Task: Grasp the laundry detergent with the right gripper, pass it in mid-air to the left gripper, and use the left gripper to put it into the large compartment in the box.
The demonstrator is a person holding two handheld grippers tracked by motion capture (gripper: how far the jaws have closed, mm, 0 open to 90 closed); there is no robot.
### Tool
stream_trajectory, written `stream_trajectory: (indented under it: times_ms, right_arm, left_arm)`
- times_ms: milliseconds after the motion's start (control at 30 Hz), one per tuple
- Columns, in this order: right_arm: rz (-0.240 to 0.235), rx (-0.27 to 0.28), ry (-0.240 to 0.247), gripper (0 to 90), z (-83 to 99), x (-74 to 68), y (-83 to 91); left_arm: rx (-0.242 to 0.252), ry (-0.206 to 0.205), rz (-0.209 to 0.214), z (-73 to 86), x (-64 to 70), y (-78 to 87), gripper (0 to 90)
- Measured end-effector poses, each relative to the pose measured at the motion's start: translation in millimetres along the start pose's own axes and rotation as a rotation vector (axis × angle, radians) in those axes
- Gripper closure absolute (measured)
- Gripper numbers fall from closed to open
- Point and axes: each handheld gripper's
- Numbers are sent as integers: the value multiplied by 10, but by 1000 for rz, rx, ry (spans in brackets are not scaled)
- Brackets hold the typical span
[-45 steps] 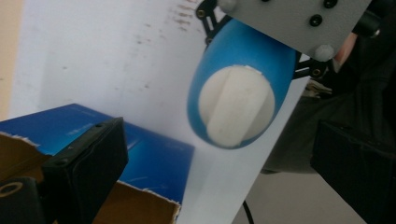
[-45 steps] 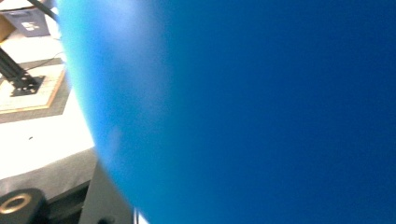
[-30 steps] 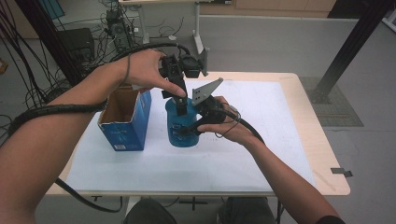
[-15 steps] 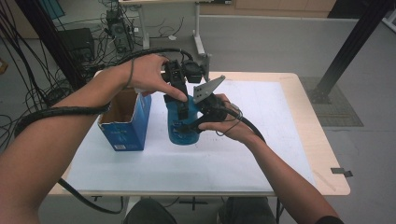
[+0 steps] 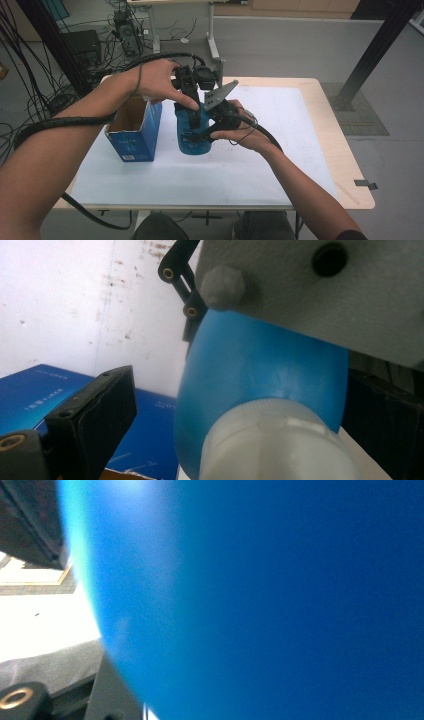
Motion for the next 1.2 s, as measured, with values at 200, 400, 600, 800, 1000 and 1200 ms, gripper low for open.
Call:
stream_trajectory:
  times_ms: [200,400,600,800,1000,1200]
  right_arm:
    - [-8,10,1,436,-8,12,6]
    - [4,-7,-14,436,0,7,17]
    - [6,1,-6,436,-1,15,15]
    - [7,4,-6,436,0,25,21]
    - [14,5,-8,436,2,33,26]
    - [17,5,-8,436,1,31,38]
  left_arm:
    - [-18,3,3,-5,-8,-10,50]
    - [-10,2,3,-4,0,-4,50]
    - [-10,-4,-2,-12,3,-19,50]
    - [-12,-6,-5,-8,4,-12,50]
    - [-6,-7,-12,-11,7,-8,51]
    - [-10,-10,-17,-22,12,-3,50]
Point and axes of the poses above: each handheld gripper's, and its own axes: y roughly backward along the jaws, z roughly out of its underside, x roughly to its right, and after that the axes turned 4 degrees about -y, right-handed
